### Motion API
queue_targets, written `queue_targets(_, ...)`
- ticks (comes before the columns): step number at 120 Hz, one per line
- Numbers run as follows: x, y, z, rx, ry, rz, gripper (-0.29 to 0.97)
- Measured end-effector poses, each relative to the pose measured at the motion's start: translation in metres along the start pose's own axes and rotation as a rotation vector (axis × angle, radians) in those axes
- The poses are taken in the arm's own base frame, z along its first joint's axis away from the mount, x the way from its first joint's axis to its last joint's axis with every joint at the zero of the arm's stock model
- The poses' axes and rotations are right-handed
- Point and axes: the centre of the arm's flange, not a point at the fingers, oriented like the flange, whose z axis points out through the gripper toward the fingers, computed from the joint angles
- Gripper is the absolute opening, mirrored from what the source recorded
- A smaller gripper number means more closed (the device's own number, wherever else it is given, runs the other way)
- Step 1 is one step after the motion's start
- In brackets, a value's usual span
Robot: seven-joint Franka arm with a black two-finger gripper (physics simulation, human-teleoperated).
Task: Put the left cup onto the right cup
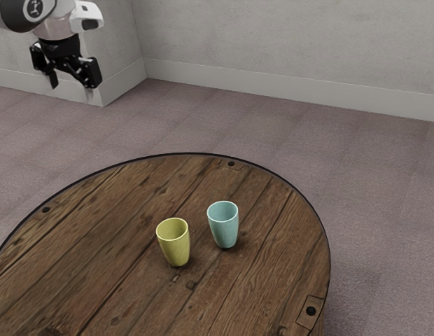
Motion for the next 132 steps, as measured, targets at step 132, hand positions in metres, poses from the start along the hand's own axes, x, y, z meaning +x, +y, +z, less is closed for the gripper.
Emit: queue_targets(132, -0.038, 0.112, 0.215, -0.148, -0.315, -0.010, 0.68)
